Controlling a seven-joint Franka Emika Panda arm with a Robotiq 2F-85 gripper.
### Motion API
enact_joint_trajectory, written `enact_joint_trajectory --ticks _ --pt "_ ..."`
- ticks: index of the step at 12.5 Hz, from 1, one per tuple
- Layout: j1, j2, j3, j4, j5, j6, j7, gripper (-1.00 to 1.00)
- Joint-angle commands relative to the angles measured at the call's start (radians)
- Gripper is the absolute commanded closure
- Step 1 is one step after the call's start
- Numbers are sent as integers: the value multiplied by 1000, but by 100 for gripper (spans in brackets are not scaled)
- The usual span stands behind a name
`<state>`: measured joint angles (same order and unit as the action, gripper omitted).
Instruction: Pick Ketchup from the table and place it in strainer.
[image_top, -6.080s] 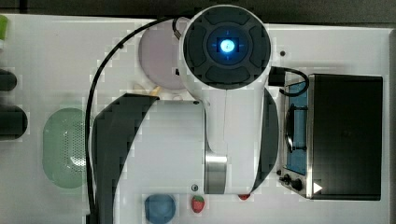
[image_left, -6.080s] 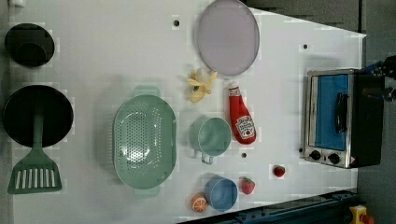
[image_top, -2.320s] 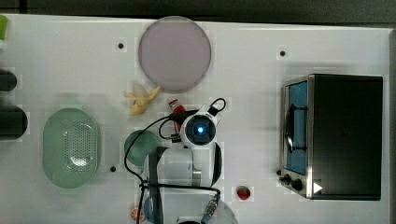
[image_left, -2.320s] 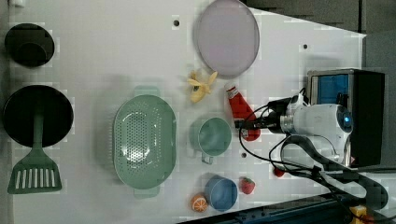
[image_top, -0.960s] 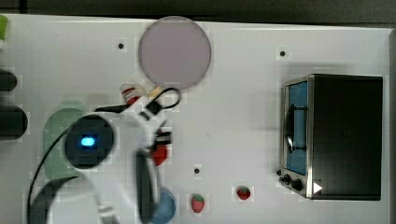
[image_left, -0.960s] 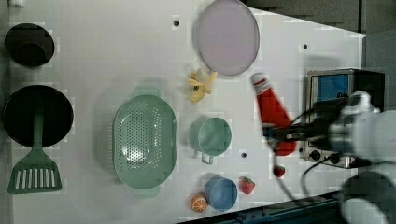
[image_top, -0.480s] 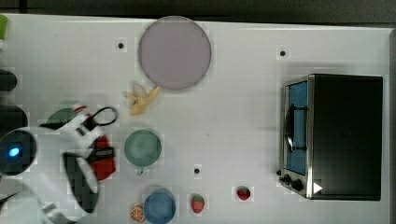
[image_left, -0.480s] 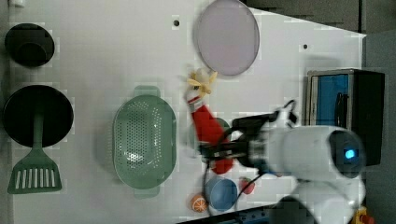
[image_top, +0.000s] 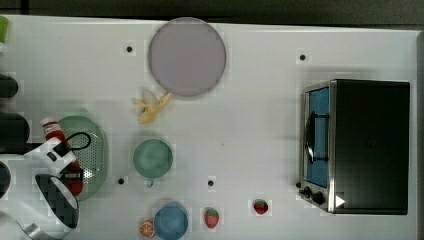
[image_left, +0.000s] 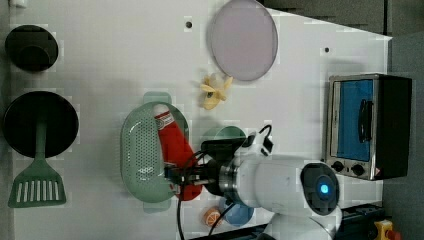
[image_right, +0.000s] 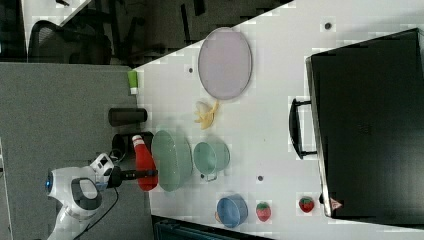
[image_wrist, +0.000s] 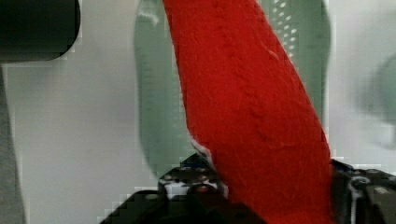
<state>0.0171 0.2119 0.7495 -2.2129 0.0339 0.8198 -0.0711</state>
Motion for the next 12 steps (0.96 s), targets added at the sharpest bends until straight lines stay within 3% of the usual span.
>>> enact_joint_trajectory --ticks 1,3,6,7,10,12 --pt "26 94 -9 18 -11 106 157 -20" --pt "37 148 -17 17 -34 161 163 -26" --pt "39 189 -38 16 -87 169 163 -88" --pt "39 186 -38 20 -87 171 163 -100" --pt "28 142 -41 31 -85 168 167 -100" --pt "-9 81 -48 34 -80 138 173 -100"
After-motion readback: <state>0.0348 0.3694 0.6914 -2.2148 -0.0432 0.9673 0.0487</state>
